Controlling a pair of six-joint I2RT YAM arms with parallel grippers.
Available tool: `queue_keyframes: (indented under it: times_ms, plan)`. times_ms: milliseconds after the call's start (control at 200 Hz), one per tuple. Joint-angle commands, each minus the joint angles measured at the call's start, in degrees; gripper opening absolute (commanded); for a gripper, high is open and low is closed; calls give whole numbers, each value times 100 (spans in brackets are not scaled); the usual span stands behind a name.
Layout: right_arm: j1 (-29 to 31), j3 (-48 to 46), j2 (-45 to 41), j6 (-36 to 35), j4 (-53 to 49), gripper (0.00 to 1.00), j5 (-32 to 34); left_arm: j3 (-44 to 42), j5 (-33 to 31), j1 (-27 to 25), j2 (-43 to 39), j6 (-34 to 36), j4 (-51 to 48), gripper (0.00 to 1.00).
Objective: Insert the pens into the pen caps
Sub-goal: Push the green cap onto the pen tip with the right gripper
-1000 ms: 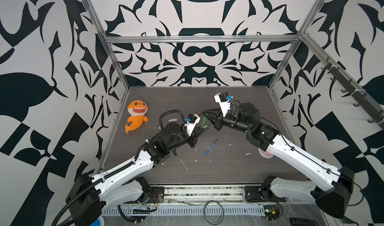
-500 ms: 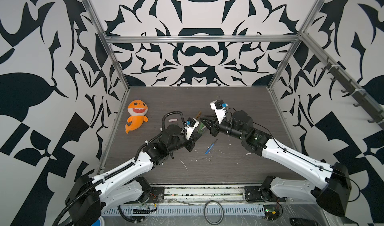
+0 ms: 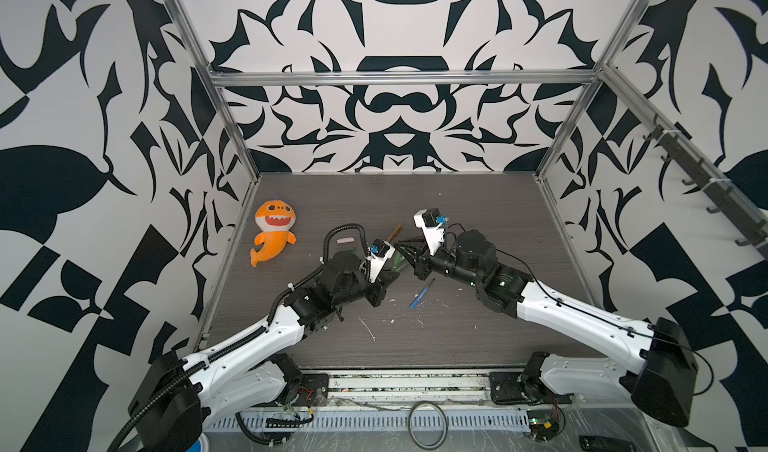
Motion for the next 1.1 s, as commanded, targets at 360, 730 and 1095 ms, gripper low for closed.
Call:
queue_keyframes:
  times_ms: [360, 730, 1095]
  plan:
    - [409, 205, -93, 241, -2367, 0, 88, 633, 158, 381, -177, -364, 2452, 4]
    - [379, 1396, -230, 318, -1773, 15, 450, 831, 773, 380, 82, -464, 2274, 6]
    - [249, 1845, -795, -96, -2044, 39, 1476, 881, 858, 368, 245, -471, 2193, 7]
